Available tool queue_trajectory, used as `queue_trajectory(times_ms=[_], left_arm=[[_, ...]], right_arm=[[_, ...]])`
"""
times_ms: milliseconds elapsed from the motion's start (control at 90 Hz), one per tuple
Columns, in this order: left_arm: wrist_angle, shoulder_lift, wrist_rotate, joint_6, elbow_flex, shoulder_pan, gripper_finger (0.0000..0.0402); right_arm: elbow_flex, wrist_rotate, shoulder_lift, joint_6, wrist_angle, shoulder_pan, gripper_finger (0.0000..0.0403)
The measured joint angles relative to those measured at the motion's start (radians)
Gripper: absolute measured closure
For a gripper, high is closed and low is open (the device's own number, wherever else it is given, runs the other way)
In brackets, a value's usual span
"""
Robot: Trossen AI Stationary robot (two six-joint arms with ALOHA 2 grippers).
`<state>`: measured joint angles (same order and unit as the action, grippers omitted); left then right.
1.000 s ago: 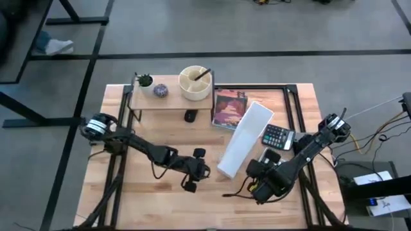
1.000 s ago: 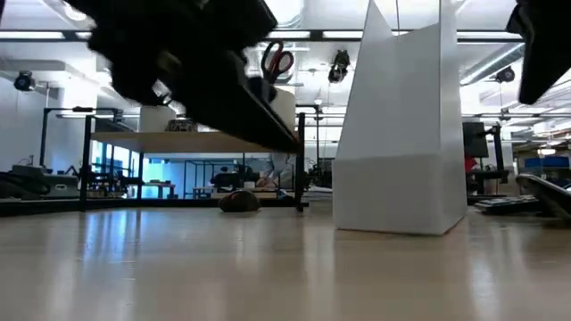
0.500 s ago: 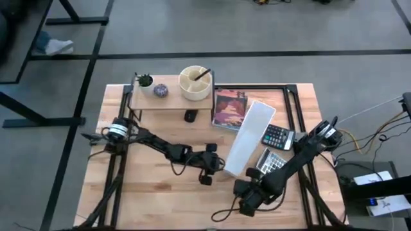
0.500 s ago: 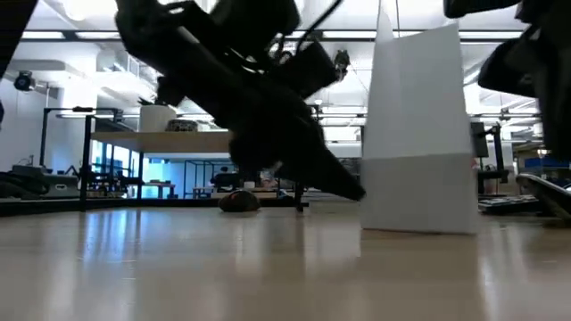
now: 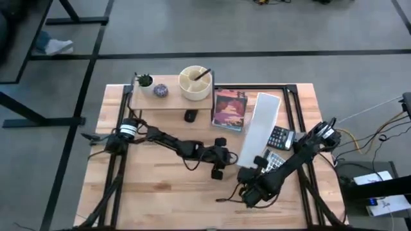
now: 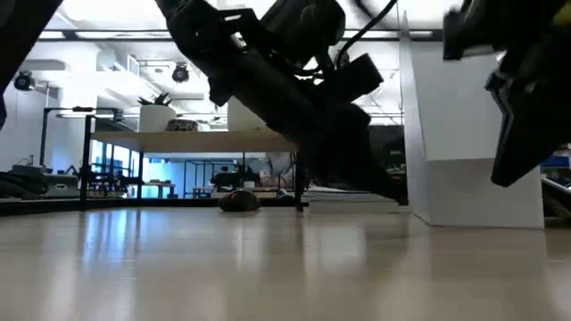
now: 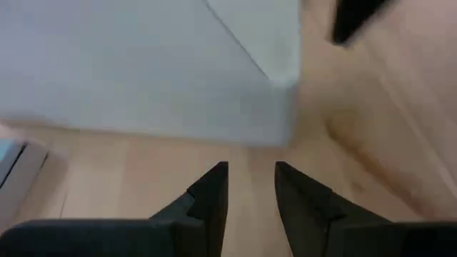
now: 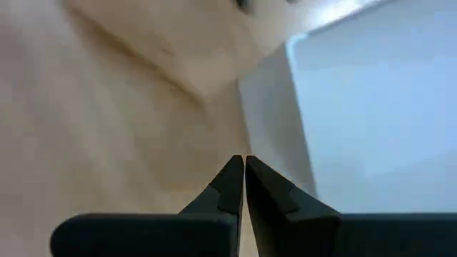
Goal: Stock shelves
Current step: Move the white file holder to the top right of the table, then put the brown book into the white file holder
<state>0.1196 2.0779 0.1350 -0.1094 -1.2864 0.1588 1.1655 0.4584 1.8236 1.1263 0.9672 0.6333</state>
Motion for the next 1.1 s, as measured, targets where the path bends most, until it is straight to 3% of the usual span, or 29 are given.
queue_trajectory(times_ms=[178,322,511,778,978,1100], left_arm=[[-0.185,-0.097,0.088,0.065,0.041,0.013,0.0304],[-0.188,-0.192,0.094,0.105,0.151,0.029,0.0304],[-0.104,-0.325,0.095,0.167,0.334,0.047,0.0304],[0.191,-0.469,0.094,0.25,0.608,0.075,0.0303],[0.301,-0.511,0.093,0.266,0.707,0.096,0.0303],[0.325,-0.513,0.094,0.266,0.722,0.1,0.0303]], right_arm=[[-0.042,0.017,0.0,0.009,0.033,-0.051,0.0403],[-0.066,0.035,0.0,0.002,0.113,-0.099,0.0403],[-0.076,0.137,-0.002,-0.032,0.208,-0.176,0.0403],[-0.067,0.196,-0.002,-0.151,0.239,-0.283,0.0403],[0.053,0.194,-0.004,-0.289,0.216,-0.275,0.0403],[0.081,0.214,-0.005,-0.418,0.061,-0.282,0.0403]])
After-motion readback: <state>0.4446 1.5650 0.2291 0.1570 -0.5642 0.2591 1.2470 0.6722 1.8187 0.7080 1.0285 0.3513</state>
